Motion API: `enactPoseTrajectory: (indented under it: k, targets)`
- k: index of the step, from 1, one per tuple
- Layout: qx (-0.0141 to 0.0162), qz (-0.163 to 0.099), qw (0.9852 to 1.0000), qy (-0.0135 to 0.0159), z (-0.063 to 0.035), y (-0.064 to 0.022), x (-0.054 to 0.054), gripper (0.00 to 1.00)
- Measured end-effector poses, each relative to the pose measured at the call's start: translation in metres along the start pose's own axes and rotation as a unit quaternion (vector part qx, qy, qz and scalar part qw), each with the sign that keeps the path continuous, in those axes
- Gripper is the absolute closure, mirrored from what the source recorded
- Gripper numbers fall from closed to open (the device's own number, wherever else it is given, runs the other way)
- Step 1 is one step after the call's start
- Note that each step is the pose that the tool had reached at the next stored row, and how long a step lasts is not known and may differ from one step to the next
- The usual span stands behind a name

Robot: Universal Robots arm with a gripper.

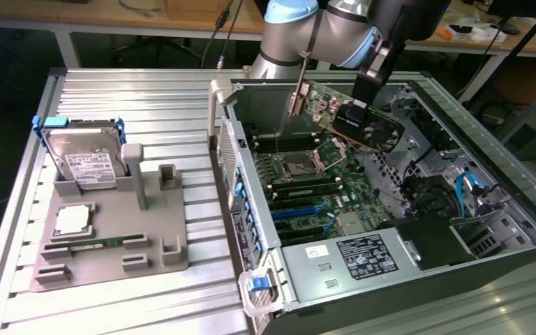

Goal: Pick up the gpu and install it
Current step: 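Insert the gpu into the slot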

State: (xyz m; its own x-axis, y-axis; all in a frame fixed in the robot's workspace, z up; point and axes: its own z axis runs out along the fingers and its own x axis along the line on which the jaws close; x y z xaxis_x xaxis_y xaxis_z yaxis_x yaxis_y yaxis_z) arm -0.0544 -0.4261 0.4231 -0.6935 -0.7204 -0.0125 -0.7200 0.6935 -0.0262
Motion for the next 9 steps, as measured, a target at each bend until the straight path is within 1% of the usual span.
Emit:
enactPoseTrajectory:
  k: [3, 9]
  targets:
    - [-0.0002, -0.012, 0.9999, -0.0003, 0.0, 0.0, 0.0, 0.73]
    - [-0.0004, -0.027, 0.9996, -0.0007, 0.0, 0.0001, -0.0002, 0.73]
